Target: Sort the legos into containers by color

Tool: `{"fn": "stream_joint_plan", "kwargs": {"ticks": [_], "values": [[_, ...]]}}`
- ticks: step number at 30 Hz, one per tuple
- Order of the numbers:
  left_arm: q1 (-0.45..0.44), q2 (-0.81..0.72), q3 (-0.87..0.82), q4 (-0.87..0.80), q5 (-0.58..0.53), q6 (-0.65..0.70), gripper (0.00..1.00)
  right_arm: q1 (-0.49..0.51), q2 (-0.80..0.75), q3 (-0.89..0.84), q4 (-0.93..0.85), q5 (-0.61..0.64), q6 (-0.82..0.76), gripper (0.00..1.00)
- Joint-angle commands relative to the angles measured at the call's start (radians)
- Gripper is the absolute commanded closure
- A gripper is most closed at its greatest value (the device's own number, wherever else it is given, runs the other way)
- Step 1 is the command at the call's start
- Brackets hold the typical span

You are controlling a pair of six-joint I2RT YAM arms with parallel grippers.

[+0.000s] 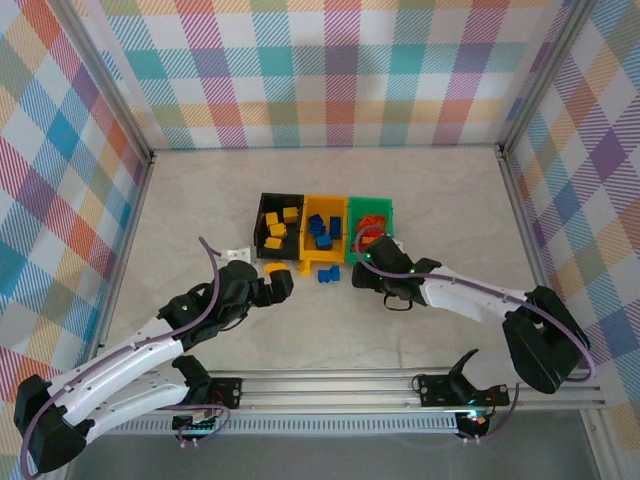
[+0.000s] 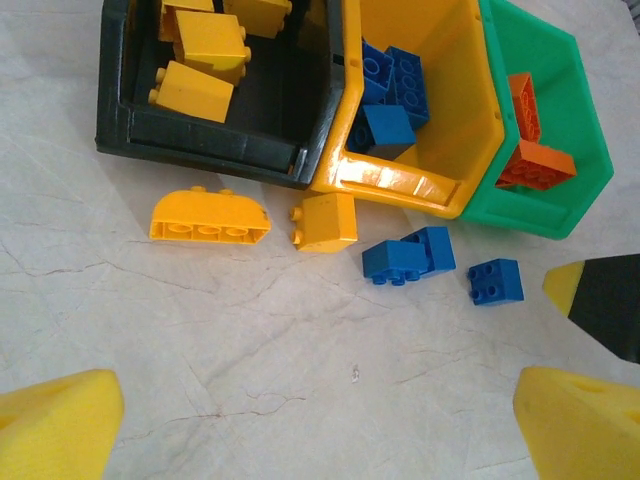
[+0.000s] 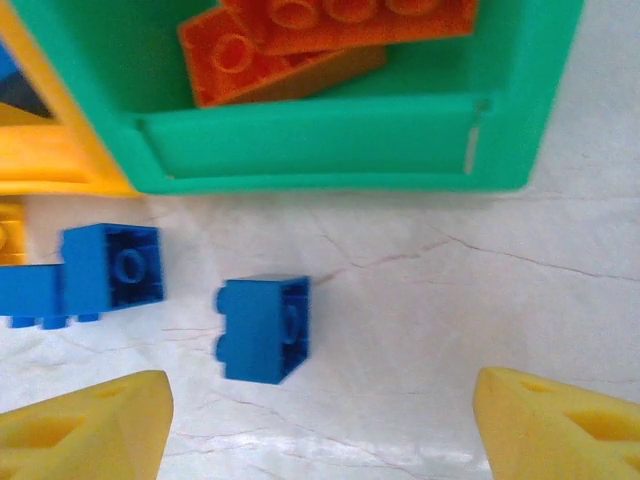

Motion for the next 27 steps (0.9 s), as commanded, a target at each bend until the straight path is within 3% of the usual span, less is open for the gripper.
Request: {"fn": "stream_joint_plan", "kwargs": {"ticks": [1, 5, 10, 17, 23, 27], "values": [[-0.008, -0.017, -0.012, -0.03, -0.024, -0.012, 0.0, 0.003, 0.065, 0.064, 0.016, -0.071, -0.087, 0.19], [-0.008, -0.017, -0.015, -0.043, -0.039, -0.018, 0.0, 0.003, 0.18, 0.112, 0.012, -0.075, -0.092, 0.26], [-0.007, -0.02, -0.02, -0.055, -0.055, -0.023, 0.0, 0.003, 0.251, 0.128, 0.022, -0.042, -0.093, 0.46], [-0.008, -0.03, -0.023, -0.062, -0.066, -0.025, 0.0, 0.003, 0.171, 0.095, 0.017, -0.035, -0.109, 0.69], [-0.008, -0.05, -0.038, -0.071, -0.084, -0.027, 0.0, 0.004, 0.007, 0.138, -0.036, -0.085, -0.172, 0.74], [-0.009, -0.05, -0.05, -0.073, -0.097, -0.037, 0.0, 0.003, 0.039, 0.273, -0.06, -0.086, -0.216, 0.74]]}}
